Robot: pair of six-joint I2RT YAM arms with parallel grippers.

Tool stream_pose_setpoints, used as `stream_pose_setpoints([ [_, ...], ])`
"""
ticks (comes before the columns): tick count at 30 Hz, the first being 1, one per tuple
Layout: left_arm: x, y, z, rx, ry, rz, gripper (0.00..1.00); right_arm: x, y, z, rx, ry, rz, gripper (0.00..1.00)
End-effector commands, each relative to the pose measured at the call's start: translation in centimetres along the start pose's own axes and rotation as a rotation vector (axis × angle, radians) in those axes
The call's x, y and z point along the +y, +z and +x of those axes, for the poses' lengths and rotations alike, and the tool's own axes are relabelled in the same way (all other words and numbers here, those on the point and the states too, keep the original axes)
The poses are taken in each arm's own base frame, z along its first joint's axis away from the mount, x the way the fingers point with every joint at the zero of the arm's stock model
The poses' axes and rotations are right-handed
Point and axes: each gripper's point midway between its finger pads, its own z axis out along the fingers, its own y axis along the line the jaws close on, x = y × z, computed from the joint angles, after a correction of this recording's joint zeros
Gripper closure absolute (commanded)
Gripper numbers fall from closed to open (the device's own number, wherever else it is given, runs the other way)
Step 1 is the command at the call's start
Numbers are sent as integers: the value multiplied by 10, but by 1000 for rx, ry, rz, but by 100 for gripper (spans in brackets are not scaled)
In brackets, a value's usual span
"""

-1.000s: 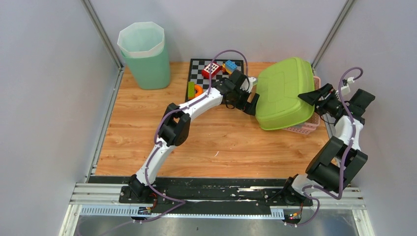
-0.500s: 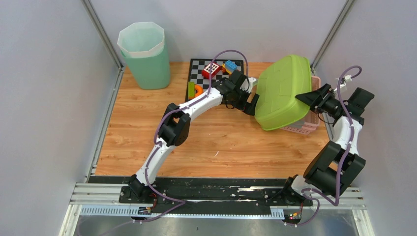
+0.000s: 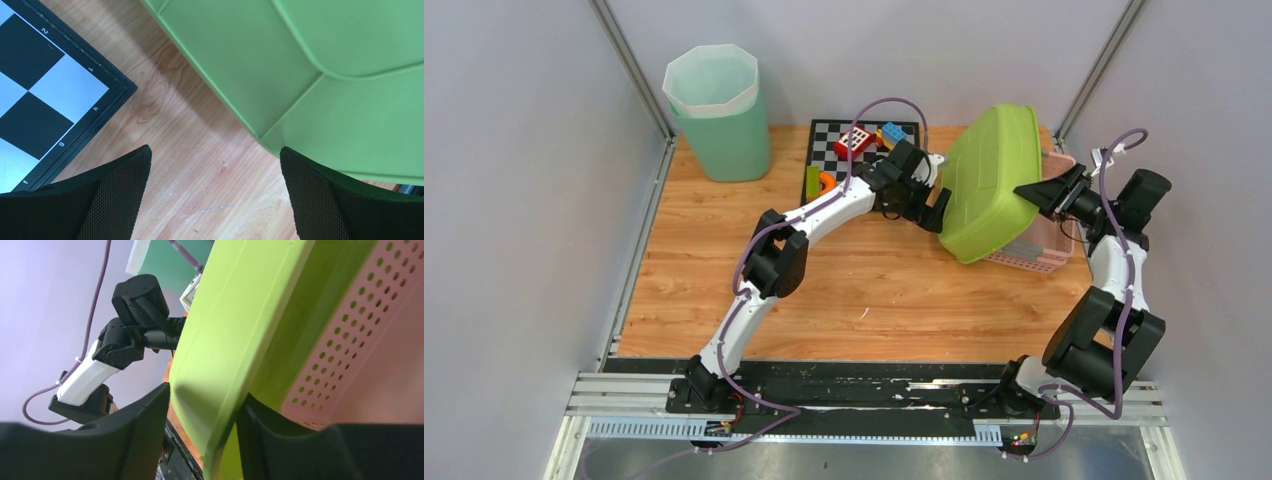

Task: Turn the large container upside down
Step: Pick up the container from the container.

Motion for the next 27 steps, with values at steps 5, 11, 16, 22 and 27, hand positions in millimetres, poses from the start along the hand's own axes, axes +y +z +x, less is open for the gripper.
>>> stream_pose_setpoints([
  [5,-19,-24,-21,-55,48,10,0,22,14,8,37,-28,-78,64],
  [11,-21,-25,-22,-57,51,13,0,35,17,11,46,-56,-106,89],
  [16,-25,-33,-30,-73,66,15,0,47,21,15,60,-80,-126,97],
  [22,-31,-76,-56,-133,155,-32,0,56,25,15,73,-95,-146,97],
  [27,-27,-129,-70,-160,230,-115,0,61,29,19,85,-101,-160,98],
])
